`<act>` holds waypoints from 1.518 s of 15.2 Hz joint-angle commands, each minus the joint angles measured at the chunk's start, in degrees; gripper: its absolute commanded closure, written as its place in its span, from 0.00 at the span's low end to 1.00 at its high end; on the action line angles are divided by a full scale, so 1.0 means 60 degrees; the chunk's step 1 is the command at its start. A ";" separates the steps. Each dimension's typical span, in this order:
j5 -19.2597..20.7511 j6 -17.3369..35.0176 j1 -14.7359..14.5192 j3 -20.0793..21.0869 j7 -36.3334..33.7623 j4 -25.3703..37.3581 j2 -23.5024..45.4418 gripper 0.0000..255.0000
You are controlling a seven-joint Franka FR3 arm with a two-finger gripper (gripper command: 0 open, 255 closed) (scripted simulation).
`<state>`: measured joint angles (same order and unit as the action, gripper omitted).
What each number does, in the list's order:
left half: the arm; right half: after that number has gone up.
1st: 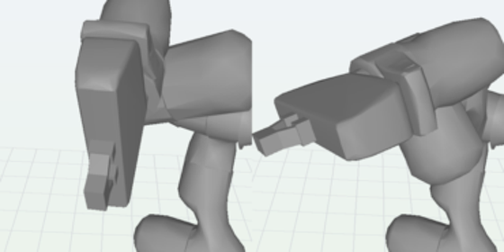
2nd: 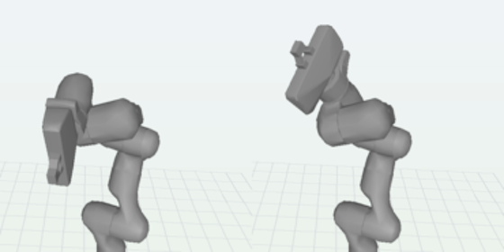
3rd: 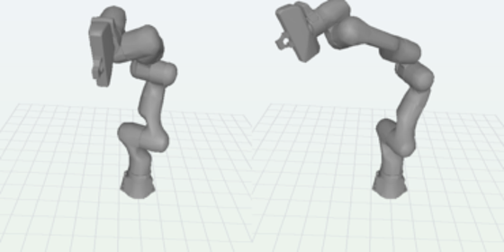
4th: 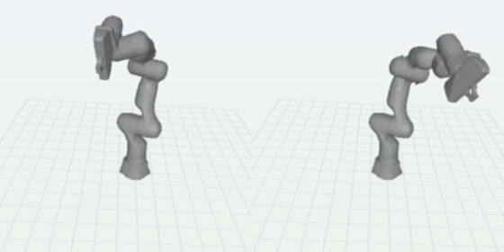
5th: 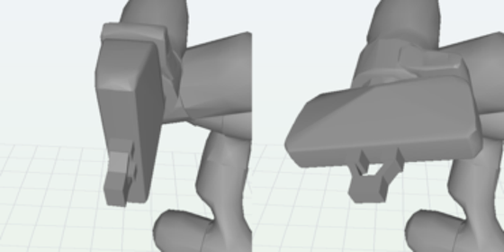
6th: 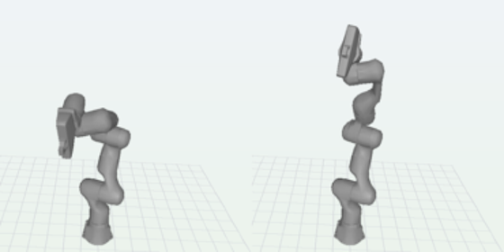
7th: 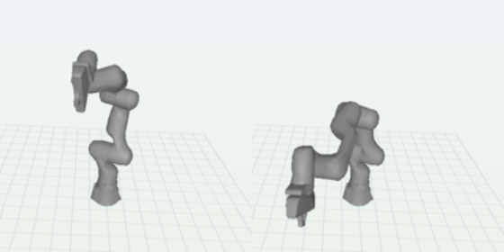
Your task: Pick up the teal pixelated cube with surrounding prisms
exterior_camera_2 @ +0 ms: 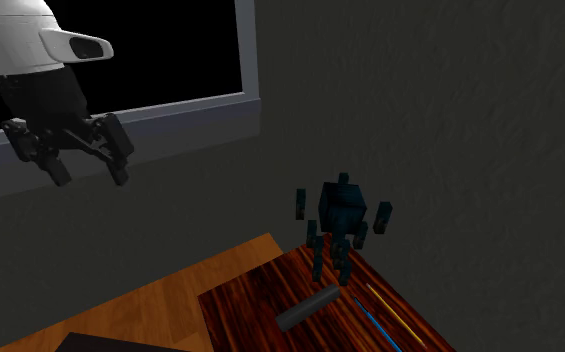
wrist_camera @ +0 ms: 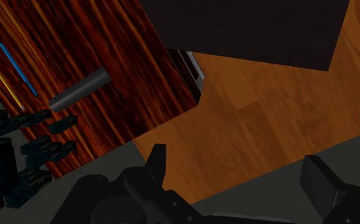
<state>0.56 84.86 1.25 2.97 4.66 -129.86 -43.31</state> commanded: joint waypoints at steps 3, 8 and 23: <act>0.0261 0.0356 0.0124 -0.0393 0.0434 -0.0218 0.0054 0.00; 0.0861 0.1299 0.0440 -0.1388 0.1492 -0.0560 0.0416 0.00; 0.1458 0.4209 0.0973 -0.4433 0.4741 0.0239 0.3354 0.00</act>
<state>9.44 109.14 6.96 -22.47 31.65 -128.98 -24.39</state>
